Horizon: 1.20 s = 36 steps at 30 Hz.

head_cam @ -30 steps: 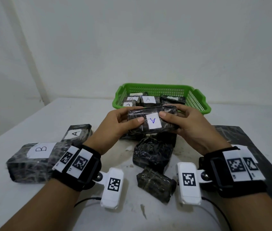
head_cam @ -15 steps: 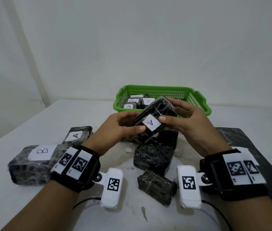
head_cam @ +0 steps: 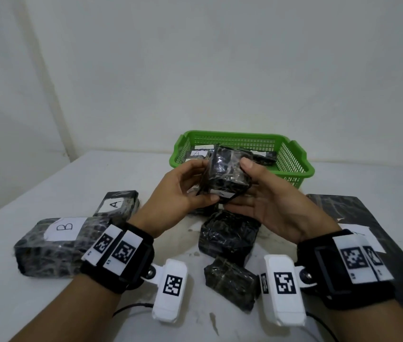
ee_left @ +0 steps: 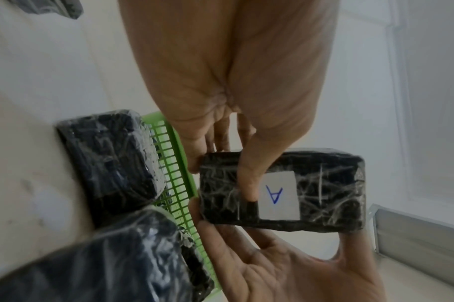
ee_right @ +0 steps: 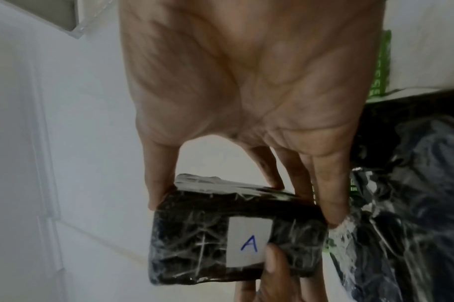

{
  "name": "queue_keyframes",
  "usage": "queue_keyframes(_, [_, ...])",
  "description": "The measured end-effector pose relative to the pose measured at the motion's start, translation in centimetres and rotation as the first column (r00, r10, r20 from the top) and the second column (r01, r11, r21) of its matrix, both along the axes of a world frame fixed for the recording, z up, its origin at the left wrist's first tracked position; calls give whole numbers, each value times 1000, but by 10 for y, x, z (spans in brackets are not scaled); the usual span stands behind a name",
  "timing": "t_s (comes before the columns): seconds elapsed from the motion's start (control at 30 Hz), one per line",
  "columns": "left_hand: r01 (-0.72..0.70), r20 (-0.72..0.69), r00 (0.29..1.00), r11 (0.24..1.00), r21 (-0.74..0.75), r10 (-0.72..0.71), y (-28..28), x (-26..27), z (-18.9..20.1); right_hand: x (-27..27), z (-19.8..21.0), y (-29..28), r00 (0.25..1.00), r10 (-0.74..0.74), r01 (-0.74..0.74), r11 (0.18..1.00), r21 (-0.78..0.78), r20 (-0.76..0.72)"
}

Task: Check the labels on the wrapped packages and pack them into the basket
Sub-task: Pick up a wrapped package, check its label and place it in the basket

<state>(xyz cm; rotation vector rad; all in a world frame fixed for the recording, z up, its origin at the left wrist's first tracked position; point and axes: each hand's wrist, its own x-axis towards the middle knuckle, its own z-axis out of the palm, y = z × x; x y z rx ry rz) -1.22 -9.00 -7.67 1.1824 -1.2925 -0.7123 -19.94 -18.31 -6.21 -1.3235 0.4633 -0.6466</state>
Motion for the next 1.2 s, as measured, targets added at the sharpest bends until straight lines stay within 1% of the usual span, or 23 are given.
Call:
queue_keyframes(0.07, [106, -23, 994, 993, 58, -105, 2, 1, 1, 1, 0, 1, 1000, 6, -5, 999, -51, 13])
queue_keyframes(0.13, [227, -57, 973, 967, 111, -222, 4, 0, 2, 2, -1, -2, 1000, -19, 21, 995, -95, 21])
queue_keyframes(0.17, [250, -80, 967, 961, 120, -241, 5, -2, 3, 2, -3, -4, 999, -34, 36, 994, -101, 24])
queue_keyframes(0.27, [198, -155, 971, 975, 103, -181, 5, -7, 3, 3, -8, -10, 999, -27, 30, 994, -101, 25])
queue_keyframes(0.37, [125, -186, 977, 989, 74, -109, 2, -9, -1, 7, -9, -6, 1000, 20, -19, 991, -133, 2])
queue_keyframes(0.43, [126, -196, 975, 989, 73, -110, 1, -11, -2, 8, -7, 0, 999, 34, -30, 987, -159, 23])
queue_keyframes(0.5, [162, -194, 970, 984, 76, -145, 2, -13, -3, 7, -4, 3, 999, 14, -5, 985, -172, 53])
queue_keyframes(0.57, [164, -186, 971, 983, 79, -147, 2, -13, -2, 6, -4, 3, 998, 3, 8, 985, -173, 65])
queue_keyframes(0.67, [113, -228, 968, 993, 30, -103, 1, -11, -1, 7, -7, 1, 1000, 4, -2, 982, -190, 8])
queue_keyframes(0.73, [148, -263, 955, 989, 17, -139, 3, -10, 1, 8, -9, -1, 1000, -13, 9, 982, -190, -19])
queue_keyframes(0.83, [222, -239, 949, 974, 40, -207, 6, -8, 4, 7, -9, -3, 1000, -17, 14, 982, -189, -17])
queue_keyframes(0.93, [193, -227, 957, 981, 28, -182, 5, -5, 5, 7, -9, -4, 1000, 5, -9, 983, -185, -20])
queue_keyframes(1.07, [230, -188, 958, 972, 47, -218, 8, -6, 5, 6, -9, -7, 999, -54, 52, 983, -178, -4])
queue_keyframes(1.13, [194, -179, 966, 980, 41, -184, 6, -5, 6, 5, -7, -6, 998, -54, 51, 980, -191, -11])
queue_keyframes(1.2, [116, -187, 976, 993, 21, -110, 4, -2, 6, 4, -5, -3, 999, -29, 24, 988, -153, -30])
